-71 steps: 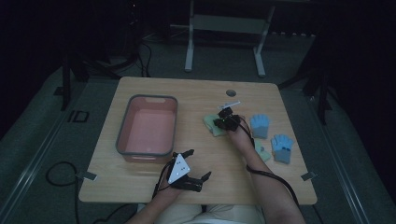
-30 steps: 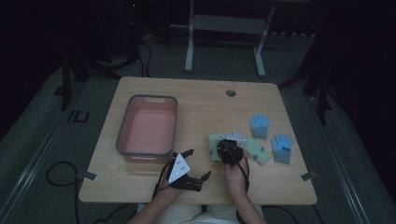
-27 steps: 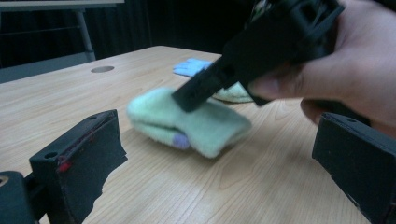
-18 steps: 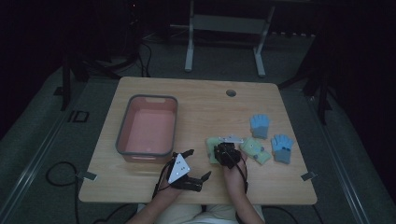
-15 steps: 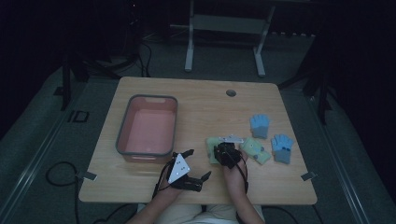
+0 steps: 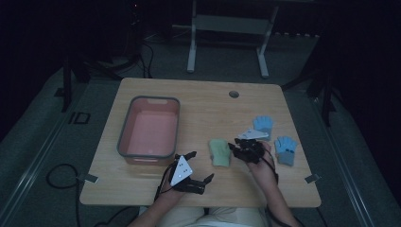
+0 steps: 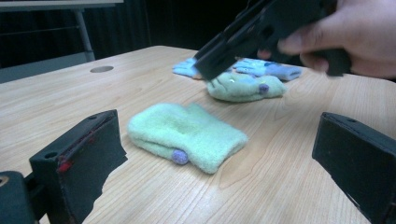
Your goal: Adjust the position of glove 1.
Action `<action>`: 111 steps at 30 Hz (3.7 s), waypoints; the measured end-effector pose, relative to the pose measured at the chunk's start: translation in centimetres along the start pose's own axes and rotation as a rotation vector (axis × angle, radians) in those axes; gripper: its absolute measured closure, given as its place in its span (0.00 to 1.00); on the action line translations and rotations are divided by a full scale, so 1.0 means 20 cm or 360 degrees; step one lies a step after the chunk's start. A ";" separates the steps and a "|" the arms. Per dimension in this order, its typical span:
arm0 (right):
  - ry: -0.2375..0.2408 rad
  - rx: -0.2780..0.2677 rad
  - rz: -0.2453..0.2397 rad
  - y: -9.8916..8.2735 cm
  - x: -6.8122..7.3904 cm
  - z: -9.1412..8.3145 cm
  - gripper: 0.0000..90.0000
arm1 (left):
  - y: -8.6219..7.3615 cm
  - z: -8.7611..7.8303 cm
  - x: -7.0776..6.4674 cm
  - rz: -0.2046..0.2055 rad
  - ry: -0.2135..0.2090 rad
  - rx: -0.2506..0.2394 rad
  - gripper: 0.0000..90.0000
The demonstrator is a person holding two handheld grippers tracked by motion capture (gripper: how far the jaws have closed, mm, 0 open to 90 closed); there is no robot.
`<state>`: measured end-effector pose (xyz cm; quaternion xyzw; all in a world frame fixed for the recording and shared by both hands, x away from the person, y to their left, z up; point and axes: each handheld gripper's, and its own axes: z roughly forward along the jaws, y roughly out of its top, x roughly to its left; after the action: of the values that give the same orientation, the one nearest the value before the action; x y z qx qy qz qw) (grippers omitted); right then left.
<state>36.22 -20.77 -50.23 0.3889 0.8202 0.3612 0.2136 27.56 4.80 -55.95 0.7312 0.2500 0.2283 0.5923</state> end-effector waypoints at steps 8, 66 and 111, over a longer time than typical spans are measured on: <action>0.0003 0.0015 -0.0114 -0.09 -0.30 -0.13 0.74 | 0.00 0.00 0.00 0.0008 -0.0001 0.0003 0.02; -0.0544 -0.0153 0.0571 0.00 -0.14 -0.37 0.98 | 0.00 0.00 -0.01 0.0023 0.0013 -0.0002 0.02; -0.0585 0.0144 0.0647 -0.22 -0.14 -0.06 0.68 | 0.00 0.00 -0.01 0.0014 -0.0013 -0.0011 0.02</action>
<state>35.06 -25.51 -52.49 0.6135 0.6881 0.2831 0.2644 27.45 4.68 -55.97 0.7311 0.2436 0.2288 0.5948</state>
